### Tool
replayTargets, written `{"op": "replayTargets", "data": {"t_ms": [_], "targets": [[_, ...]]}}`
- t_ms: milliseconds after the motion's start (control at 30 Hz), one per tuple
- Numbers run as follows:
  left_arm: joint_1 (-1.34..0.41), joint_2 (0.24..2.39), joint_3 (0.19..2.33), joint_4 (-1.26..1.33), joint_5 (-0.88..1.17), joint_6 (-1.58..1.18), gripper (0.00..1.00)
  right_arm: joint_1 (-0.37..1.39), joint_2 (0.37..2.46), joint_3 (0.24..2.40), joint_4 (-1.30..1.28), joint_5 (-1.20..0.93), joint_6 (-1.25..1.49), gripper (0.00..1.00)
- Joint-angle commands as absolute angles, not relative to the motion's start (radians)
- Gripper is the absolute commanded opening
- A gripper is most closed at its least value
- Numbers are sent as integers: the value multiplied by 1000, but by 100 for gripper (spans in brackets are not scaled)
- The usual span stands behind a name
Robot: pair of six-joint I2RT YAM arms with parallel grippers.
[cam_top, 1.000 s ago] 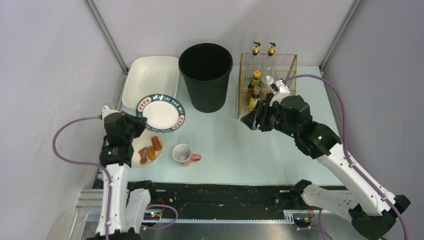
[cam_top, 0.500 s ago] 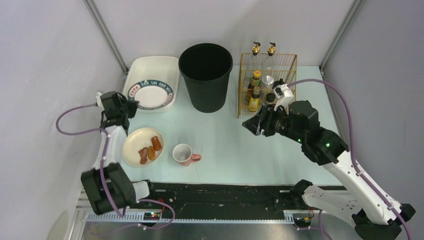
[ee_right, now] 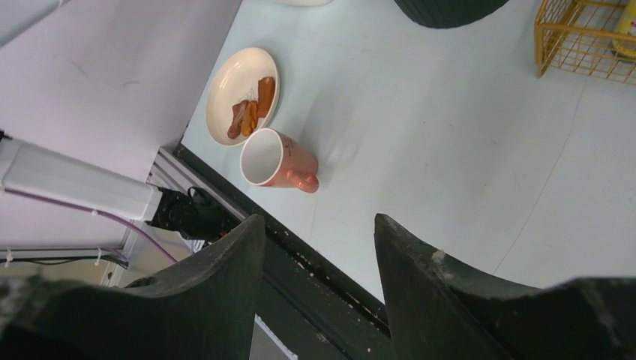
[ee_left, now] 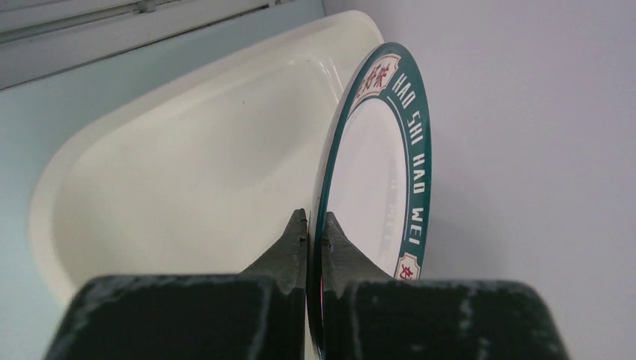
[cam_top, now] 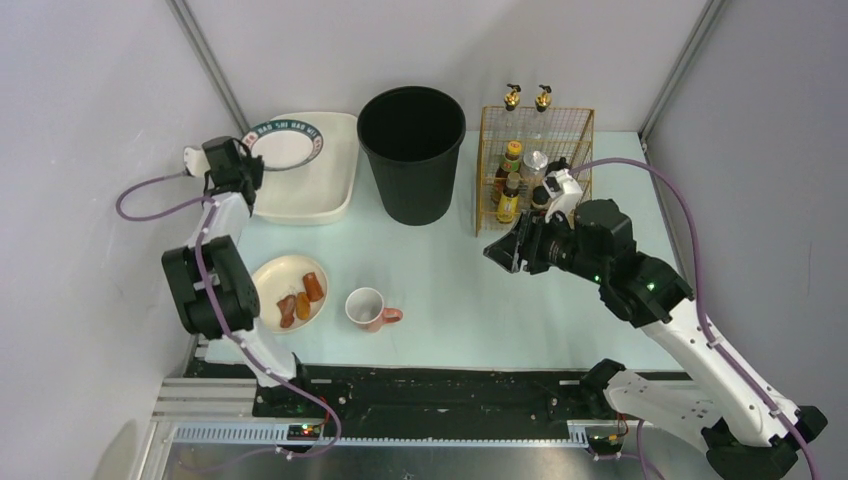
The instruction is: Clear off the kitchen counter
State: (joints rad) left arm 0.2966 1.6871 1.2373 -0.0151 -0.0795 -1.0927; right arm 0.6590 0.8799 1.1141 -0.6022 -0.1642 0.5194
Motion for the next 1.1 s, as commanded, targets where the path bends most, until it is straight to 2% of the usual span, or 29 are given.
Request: {"op": "replayTargets", "data": {"t_ms": [0,733,800,833,1067], "targets": [[278,1784,1375,64,-124,-1162,0,655,886,1101,-585,-198,505,60],[180,2185,1687,11,-146,-1227,0,620,918,1055,-578,-198,499,61],[173,2204,1713,-19,-150,-1227,5,615,919,1050,-579,-203,502,60],[170,2211,1724,-27,-151,-1227,12,613,922,1049,-578,-204,502,60],[169,2257,1718,-61,-151,-1225,38,608,934,1043,-577,-221,510,61]]}}
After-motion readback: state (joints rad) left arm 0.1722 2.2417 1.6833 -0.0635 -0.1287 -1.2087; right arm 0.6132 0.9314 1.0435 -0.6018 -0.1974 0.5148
